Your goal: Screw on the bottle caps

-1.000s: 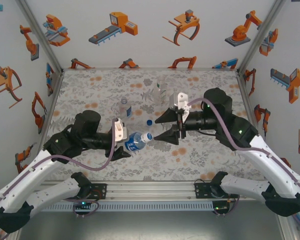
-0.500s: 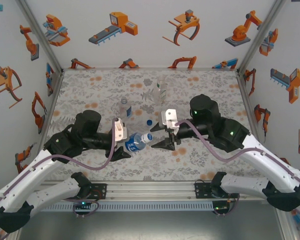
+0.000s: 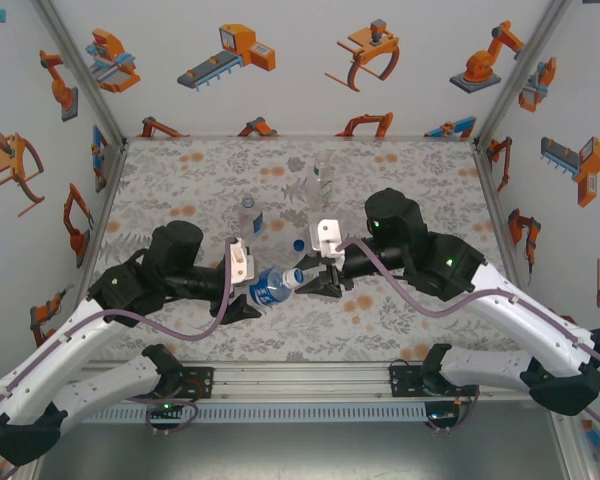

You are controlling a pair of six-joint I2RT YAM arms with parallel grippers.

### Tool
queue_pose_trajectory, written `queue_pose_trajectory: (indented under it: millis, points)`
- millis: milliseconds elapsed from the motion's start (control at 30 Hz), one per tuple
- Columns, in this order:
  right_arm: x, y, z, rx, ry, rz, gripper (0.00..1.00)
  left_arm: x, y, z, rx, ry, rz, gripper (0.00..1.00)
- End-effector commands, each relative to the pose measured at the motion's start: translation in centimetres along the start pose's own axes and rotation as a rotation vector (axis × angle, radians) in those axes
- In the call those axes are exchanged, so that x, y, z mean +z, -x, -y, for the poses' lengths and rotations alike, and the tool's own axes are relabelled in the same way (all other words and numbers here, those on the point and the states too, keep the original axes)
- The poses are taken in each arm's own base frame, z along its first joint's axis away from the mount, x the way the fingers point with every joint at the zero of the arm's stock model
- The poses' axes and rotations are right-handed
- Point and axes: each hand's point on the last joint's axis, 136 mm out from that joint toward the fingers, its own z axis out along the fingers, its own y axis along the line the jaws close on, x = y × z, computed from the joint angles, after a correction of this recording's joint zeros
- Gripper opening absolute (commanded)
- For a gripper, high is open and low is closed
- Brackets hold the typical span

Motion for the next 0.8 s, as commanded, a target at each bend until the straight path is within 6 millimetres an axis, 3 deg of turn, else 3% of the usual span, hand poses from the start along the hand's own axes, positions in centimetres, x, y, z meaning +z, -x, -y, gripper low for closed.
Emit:
queue_pose_trajectory:
  millis: [0, 467, 667, 767]
  points:
    - [-0.40, 1.77, -0.11, -0.030, -0.008, 0.038, 0.42, -0.19, 0.59, 0.50, 0.026, -0.025, 0.015, 0.00]
    - [-0.72, 2.38, 0.26, -0.044, -0.032, 0.047, 0.42, -0.36, 0.36, 0.68, 0.021, -0.029, 0.001, 0.00]
    - [-0.32, 1.77, 0.12, -0.026, -0.015, 0.030, 0.37, -0.63, 0.54, 0.76, 0.022, -0.022, 0.009, 0.00]
    - [-0.23, 1.72, 0.33, 0.001, -0.022, 0.028, 0.30, -0.78, 0.57, 0.69, 0.026, -0.012, 0.010, 0.00]
